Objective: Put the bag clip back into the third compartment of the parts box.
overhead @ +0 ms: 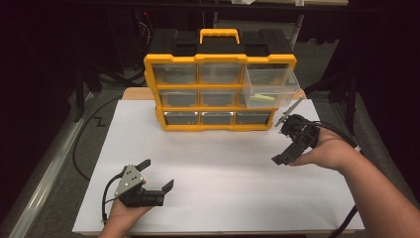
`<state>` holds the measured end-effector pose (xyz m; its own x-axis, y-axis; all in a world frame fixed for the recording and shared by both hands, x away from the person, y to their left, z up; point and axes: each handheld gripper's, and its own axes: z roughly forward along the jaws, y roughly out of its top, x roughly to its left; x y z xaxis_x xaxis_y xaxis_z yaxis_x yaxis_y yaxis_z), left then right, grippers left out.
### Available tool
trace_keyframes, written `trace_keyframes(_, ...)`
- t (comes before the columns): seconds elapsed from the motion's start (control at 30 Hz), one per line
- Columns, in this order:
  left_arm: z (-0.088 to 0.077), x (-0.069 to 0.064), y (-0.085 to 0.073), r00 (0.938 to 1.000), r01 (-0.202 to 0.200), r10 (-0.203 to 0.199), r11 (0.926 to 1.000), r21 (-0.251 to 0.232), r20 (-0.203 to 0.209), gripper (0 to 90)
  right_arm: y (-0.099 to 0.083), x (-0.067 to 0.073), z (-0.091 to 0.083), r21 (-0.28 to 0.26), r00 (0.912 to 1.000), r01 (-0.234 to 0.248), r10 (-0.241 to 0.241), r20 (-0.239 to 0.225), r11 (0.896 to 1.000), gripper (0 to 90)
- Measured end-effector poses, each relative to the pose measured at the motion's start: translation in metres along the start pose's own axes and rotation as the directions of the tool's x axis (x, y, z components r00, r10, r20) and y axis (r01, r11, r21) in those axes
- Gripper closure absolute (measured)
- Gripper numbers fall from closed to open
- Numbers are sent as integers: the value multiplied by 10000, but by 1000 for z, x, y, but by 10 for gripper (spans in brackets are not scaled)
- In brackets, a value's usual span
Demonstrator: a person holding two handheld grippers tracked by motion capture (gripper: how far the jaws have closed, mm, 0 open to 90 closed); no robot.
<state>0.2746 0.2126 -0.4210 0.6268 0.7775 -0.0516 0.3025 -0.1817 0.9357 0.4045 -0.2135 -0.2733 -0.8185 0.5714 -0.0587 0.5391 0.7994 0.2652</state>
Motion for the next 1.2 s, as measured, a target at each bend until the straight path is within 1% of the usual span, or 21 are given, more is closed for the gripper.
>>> trace_keyframes(0.07, 0, 0, 0, 10000, 9, -9, 10000, 5, 0, 2, -2, 1, 11, 71, 10000, -29, 29, 0, 10000, 3)
trace_keyframes(0.23, 0, 0, 0, 10000, 13, -13, 10000, 4, 1, 2, -9, 2, 36, 263, 9996, -125, 131, -237, 9996, 3)
trace_keyframes(0.33, -1, 0, 0, 10000, 17, -17, 10000, -12, 3, 2, -12, 3, 52, 446, 9995, -151, 164, -282, 9989, 3)
trace_keyframes(0.37, -1, 0, 0, 10000, 18, -18, 10000, -18, -2, 2, -13, 4, 59, 601, 9995, -131, 148, -266, 9981, 3)
trace_keyframes(0.47, -2, 0, 0, 10000, 10, -10, 10000, -19, 18, 2, -15, 7, 75, 817, 9994, -67, 94, -327, 9966, 3)
trace_keyframes(0.57, -2, 0, 0, 10000, -25, 25, 10000, -44, 11, 2, -16, 9, 91, 1017, 9991, -144, 183, -372, 9947, 2)
trace_keyframes(0.67, -2, 0, 0, 10000, -20, 20, 10000, -38, 9, 2, -17, 10, 103, 1070, 9985, -345, 388, -385, 9937, 2)
trace_keyframes(0.73, -2, 0, 0, 10000, -20, 20, 10000, -20, 31, 2, -17, 9, 108, 1114, 9984, -323, 371, -417, 9933, 3)
trace_keyframes(0.77, -2, 0, 0, 10000, -26, 26, 10000, -24, 35, 2, -18, 9, 110, 1115, 9986, -264, 313, -429, 9934, 2)
trace_keyframes(0.83, -2, 0, 0, 10000, -18, 19, 10000, -40, 44, 2, -19, 10, 110, 1057, 9984, -380, 422, -377, 9937, 2)
trace_keyframes(0.87, -2, 0, 0, 10000, -18, 18, 10000, -33, 45, 2, -19, 10, 109, 1000, 9983, -391, 431, -381, 9942, 3)
trace_keyframes(0.9, -1, 0, 0, 10000, -23, 23, 10000, -15, 48, 2, -20, 11, 108, 892, 9978, -542, 574, -335, 9945, 2)
trace_keyframes(0.93, -1, 0, 0, 10000, -37, 37, 10000, 24, 60, 2, -20, 11, 108, 771, 9981, -511, 537, -318, 9957, 3)
trace_keyframes(0.97, -1, 0, 0, 10000, -42, 42, 10000, 20, 52, 2, -22, 12, 107, 482, 9980, -548, 563, -292, 9973, 3)
trace_keyframes(1.0, -1, 0, 0, 10000, -45, 45, 10000, 28, 47, 2, -23, 12, 106, 311, 9974, -644, 653, -300, 9974, 2)
trace_keyframes(1.07, -1, -1, 0, 10000, -36, 36, 10000, 44, 58, 2, -27, 13, 105, -246, 9972, -706, 699, -272, 9972, 2)
trace_keyframes(1.13, -1, -1, 0, 10000, 21, -21, 10000, -2, 75, 2, -34, 14, 105, -793, 9962, -864, 850, -210, 9931, 3)
trace_keyframes(1.17, 0, -1, 0, 10000, 31, -31, 10000, -26, 67, 2, -37, 14, 105, -1137, 9951, -990, 980, -142, 9886, 3)
trace_keyframes(1.2, 0, -1, 0, 10000, 47, -47, 10000, -20, 62, 2, -42, 14, 106, -1634, 9931, -1170, 1159, -164, 9796, 2)
